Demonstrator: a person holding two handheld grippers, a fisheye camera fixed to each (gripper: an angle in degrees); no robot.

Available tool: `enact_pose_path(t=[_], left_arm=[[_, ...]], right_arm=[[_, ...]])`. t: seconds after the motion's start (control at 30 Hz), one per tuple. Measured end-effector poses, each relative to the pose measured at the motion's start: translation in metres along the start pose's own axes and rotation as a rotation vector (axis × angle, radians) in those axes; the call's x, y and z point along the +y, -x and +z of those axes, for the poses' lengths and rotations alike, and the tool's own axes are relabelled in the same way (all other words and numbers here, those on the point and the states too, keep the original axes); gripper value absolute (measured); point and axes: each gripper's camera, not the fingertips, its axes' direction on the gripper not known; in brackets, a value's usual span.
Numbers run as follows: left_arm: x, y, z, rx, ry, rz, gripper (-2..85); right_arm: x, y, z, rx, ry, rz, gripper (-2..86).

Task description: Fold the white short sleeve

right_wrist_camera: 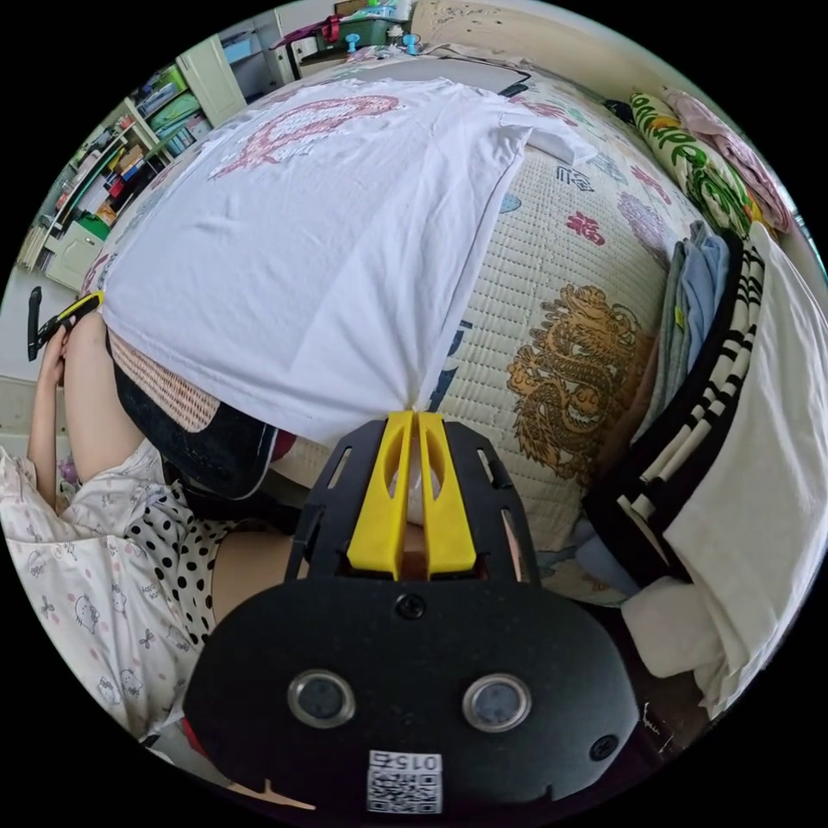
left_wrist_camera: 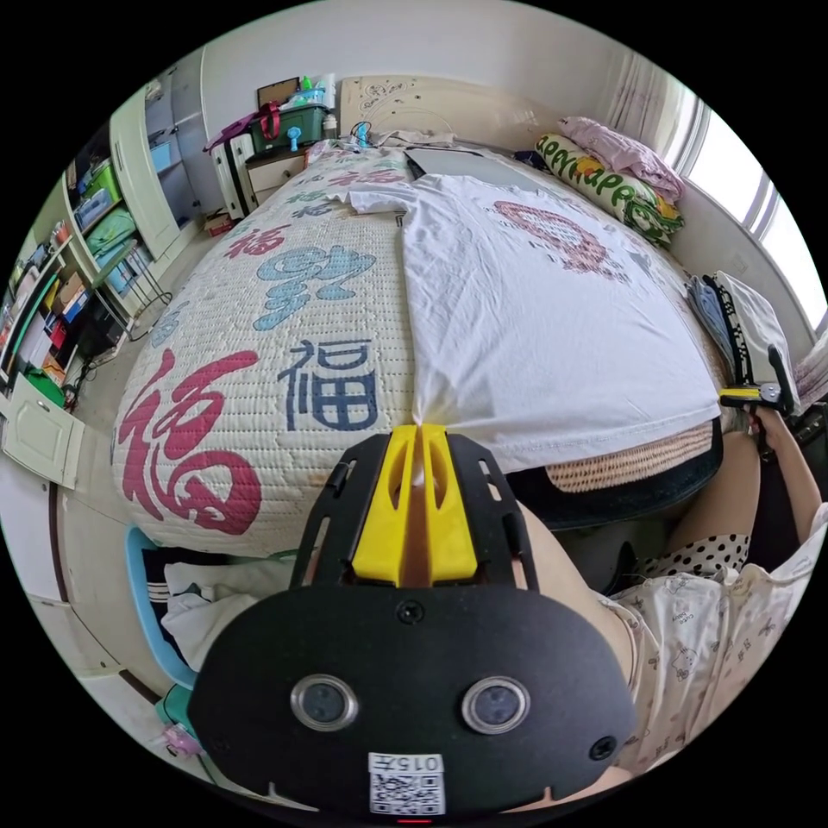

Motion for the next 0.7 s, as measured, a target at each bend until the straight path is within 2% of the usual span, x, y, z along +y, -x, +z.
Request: enact_pose_path(t=[0.7], left_arm=[[-0.025, 0.019, 0.012, 0.016, 0.005, -0.009, 0.3]], right_arm=[[-0.018, 0.041, -0.031, -0.114, 0.006, 0.057, 0.0]])
